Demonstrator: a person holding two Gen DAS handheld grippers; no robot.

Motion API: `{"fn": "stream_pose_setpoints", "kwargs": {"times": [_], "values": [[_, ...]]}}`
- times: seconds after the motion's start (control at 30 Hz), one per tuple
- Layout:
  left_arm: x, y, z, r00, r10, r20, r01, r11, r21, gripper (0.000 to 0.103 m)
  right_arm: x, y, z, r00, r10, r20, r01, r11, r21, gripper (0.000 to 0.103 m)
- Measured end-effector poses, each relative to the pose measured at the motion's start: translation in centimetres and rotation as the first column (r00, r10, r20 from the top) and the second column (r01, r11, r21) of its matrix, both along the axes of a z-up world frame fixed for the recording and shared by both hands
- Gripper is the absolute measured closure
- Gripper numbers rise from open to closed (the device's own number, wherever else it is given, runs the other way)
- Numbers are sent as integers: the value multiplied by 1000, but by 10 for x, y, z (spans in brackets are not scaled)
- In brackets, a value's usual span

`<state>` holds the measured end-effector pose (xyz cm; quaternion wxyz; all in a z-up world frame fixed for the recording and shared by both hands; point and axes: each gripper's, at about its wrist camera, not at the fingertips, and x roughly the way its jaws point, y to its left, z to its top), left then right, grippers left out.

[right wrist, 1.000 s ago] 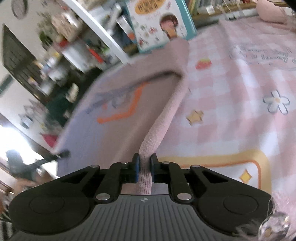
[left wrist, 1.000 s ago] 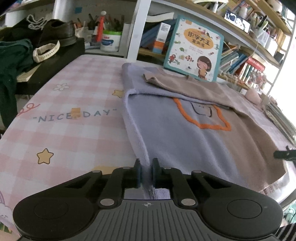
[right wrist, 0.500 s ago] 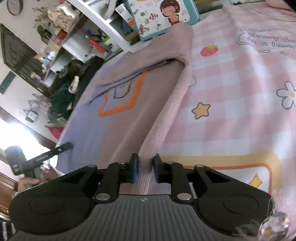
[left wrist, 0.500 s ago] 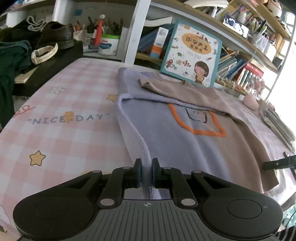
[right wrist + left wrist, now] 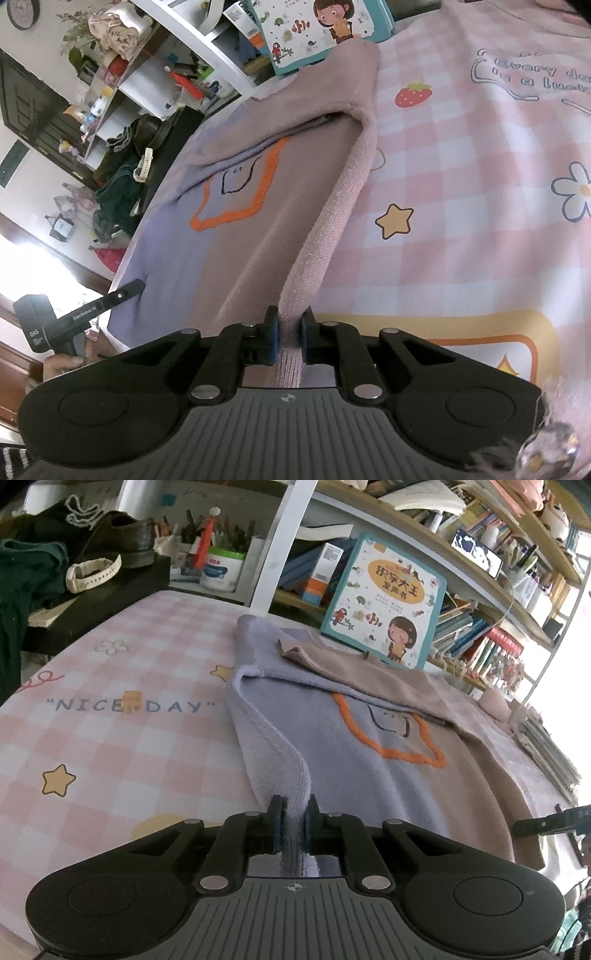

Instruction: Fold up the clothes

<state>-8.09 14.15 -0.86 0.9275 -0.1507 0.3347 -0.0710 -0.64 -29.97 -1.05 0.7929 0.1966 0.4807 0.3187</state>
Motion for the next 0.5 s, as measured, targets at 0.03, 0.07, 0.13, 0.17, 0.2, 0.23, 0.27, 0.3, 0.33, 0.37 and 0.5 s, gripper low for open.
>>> {"fn": "stream_pose_setpoints", "kwargs": {"times": [0.03,0.07,0.13,0.17,0.2,0.23,0.27,0.3,0.33,0.37,0.5], "values": [[0,-1,0,1000,-1,0,1,1000,3,93,-1,0,1,1000,-1,5,1,1000,-6,92],[1,-1,0,1000,-2,0,2,1000,6,93,-1,-1,1,1000,-4,11,4,1000,-15,92],[3,-3,0,1000,-5,1,5,1000,11,93,-3,-3,3,1000,-13,22,13,999,-32,93],[4,-4,0,1000,-7,1,7,1000,14,93,-3,-5,3,1000,-18,25,19,999,-35,93],[5,-5,0,1000,-11,1,11,1000,19,93,-4,-7,3,999,-24,23,24,999,-35,93],[7,-6,0,1000,-16,1,16,1000,25,93,-5,-9,2,999,-29,21,30,999,-33,93],[8,-8,0,1000,-23,1,23,999,32,93,-6,-11,2,999,-35,19,35,999,-30,93],[10,-10,1,1000,-30,1,30,999,37,93,-8,-13,2,999,-40,19,41,999,-32,94],[11,-12,1,999,-38,2,38,999,39,93,-9,-15,2,999,-45,20,46,998,-36,94],[13,-14,0,999,-46,4,46,998,39,93,-11,-16,2,998,-52,23,53,998,-42,94],[22,-25,-1,997,-82,13,81,996,28,93,-18,-28,6,996,-87,36,89,994,-66,94]]}}
